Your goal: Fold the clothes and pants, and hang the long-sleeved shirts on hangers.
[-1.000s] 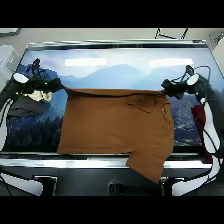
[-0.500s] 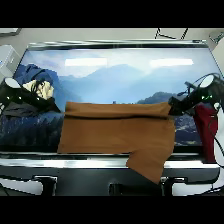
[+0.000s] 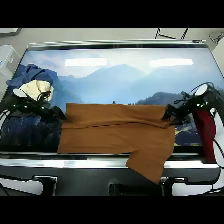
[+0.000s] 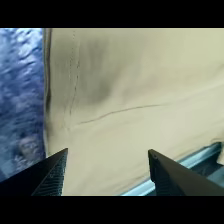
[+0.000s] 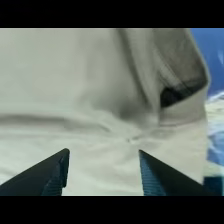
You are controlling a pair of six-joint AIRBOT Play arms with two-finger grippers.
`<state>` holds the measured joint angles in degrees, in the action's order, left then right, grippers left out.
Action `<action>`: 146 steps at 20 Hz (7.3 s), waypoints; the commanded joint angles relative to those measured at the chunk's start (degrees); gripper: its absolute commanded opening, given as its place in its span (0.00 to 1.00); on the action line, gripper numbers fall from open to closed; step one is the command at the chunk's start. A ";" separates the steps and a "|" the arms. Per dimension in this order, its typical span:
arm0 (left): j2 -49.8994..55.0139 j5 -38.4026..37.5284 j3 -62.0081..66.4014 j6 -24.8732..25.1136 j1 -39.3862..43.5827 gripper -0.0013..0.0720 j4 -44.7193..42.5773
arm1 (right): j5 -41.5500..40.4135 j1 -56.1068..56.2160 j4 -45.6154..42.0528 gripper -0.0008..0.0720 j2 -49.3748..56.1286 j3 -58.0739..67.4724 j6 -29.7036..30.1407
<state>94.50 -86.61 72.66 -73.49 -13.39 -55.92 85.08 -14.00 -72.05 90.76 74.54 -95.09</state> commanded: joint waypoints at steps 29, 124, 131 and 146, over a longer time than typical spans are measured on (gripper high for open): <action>-22.23 15.43 -43.36 7.98 -9.51 0.04 0.92 | -0.48 -10.43 -1.01 0.80 -21.29 -41.42 9.86; -18.84 27.74 14.36 -9.62 19.67 0.04 5.66 | -26.73 37.73 54.38 0.11 11.85 7.76 4.48; -28.79 21.09 14.36 -12.02 15.10 0.04 -13.11 | -20.31 31.21 52.17 0.85 13.03 7.76 8.61; -28.72 15.54 8.39 -12.68 8.83 0.04 -14.05 | -22.75 13.53 30.16 0.88 3.28 -14.51 13.07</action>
<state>65.84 -70.35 81.65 -85.78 -4.40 -69.93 69.14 -2.79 -46.41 93.08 63.18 -85.62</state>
